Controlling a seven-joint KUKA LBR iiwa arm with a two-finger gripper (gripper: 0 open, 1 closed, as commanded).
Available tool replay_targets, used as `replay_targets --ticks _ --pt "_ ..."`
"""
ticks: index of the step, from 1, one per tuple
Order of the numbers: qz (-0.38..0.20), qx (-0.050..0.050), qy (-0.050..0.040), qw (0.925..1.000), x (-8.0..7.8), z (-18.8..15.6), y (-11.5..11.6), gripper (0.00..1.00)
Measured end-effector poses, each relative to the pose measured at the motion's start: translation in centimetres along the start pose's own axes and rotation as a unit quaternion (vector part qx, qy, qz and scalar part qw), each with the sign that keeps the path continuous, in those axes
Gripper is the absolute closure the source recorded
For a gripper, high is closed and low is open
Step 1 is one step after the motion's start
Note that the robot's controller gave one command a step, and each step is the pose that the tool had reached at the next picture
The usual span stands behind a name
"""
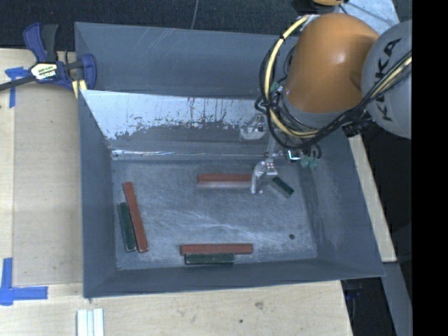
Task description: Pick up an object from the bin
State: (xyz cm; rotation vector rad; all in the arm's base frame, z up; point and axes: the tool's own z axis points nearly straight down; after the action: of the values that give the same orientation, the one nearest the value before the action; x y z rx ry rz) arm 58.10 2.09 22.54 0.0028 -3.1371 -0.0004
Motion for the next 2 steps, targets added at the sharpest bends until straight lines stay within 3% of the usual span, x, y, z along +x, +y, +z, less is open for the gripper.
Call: replay_targets --ticks 1,2 --pt "0.000 0.000 -0.0042 1.0000 -0.2 -0.4 0.0 0.00" --pt "0.049 0.000 -0.0076 0.9988 -0.6 1.8 0.3 0.00"
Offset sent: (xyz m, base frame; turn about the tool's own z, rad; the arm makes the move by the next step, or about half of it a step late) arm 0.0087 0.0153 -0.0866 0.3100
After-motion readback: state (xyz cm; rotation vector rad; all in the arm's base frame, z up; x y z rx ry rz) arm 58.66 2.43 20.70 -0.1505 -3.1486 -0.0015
